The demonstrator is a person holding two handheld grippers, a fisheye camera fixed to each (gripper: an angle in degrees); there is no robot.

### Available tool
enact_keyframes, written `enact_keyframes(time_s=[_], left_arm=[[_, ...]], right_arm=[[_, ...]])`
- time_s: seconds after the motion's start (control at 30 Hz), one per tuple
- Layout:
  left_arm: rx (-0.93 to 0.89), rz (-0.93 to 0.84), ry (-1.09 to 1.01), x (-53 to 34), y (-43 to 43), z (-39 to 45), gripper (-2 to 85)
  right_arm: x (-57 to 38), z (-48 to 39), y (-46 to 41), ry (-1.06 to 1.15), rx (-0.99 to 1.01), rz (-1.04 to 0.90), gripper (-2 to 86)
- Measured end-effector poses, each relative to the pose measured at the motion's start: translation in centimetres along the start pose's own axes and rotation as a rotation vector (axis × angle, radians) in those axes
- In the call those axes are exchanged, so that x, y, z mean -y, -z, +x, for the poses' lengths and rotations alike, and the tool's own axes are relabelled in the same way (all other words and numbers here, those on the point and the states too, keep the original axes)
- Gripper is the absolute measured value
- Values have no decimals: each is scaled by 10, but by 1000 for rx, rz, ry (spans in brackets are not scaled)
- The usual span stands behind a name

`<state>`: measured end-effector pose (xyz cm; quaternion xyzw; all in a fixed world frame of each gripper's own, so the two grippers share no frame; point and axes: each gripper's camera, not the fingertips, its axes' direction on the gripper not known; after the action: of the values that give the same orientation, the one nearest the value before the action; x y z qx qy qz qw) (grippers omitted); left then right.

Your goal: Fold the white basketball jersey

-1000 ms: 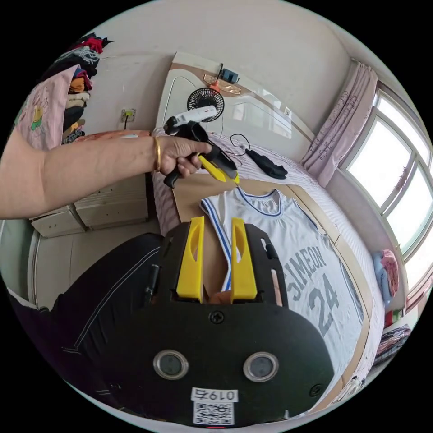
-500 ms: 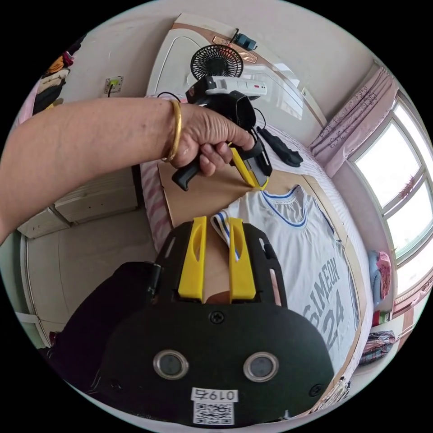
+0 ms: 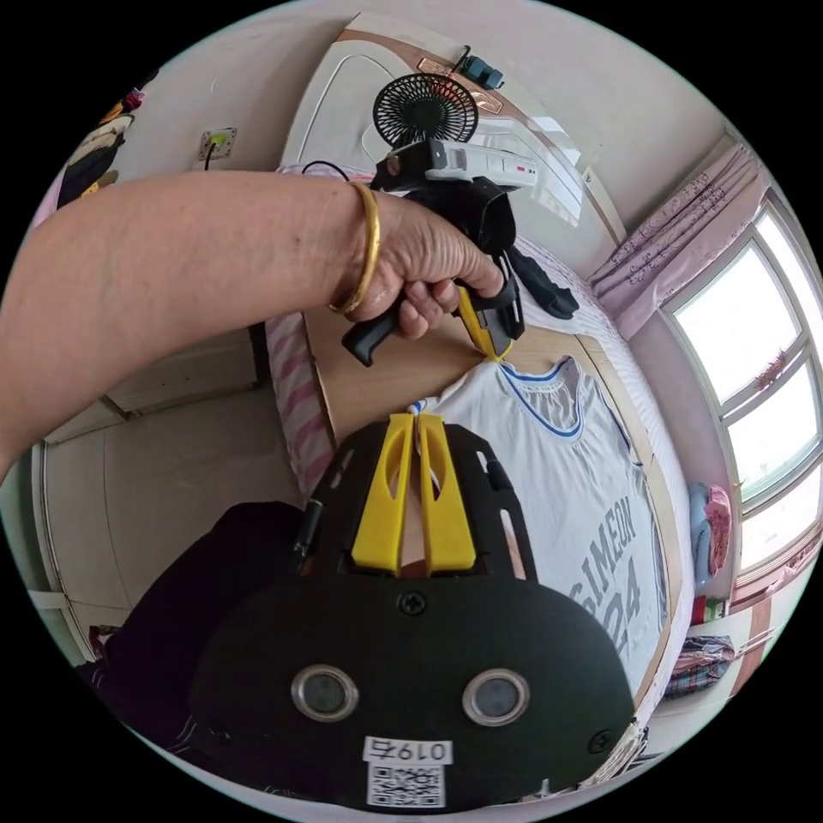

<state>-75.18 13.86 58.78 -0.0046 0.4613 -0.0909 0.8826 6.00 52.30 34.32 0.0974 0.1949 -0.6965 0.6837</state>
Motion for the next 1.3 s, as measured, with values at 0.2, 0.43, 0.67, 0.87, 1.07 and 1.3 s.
enact_keyframes(time_s=[0.2, 0.43, 0.67, 0.87, 1.07, 1.3], left_arm=[[-16, -12, 8, -5, 7, 13, 13], [32, 18, 23, -23, 38, 42, 11], [151, 189, -224, -101, 83, 171, 11], [154, 462, -403, -205, 103, 308, 11], [-21, 350, -599, -264, 67, 475, 11], [-28, 211, -902, -348, -13, 675, 13]], right_arm=[[-3, -2, 22, 61, -37, 48, 83], [-15, 37, 71, 8, 93, 133, 80], [-84, 146, 142, -241, 341, 332, 26], [-174, 226, 206, -336, 295, 436, -7], [-274, 315, 266, -508, 147, 390, -9], [-372, 403, 326, -654, -81, 240, 3]])
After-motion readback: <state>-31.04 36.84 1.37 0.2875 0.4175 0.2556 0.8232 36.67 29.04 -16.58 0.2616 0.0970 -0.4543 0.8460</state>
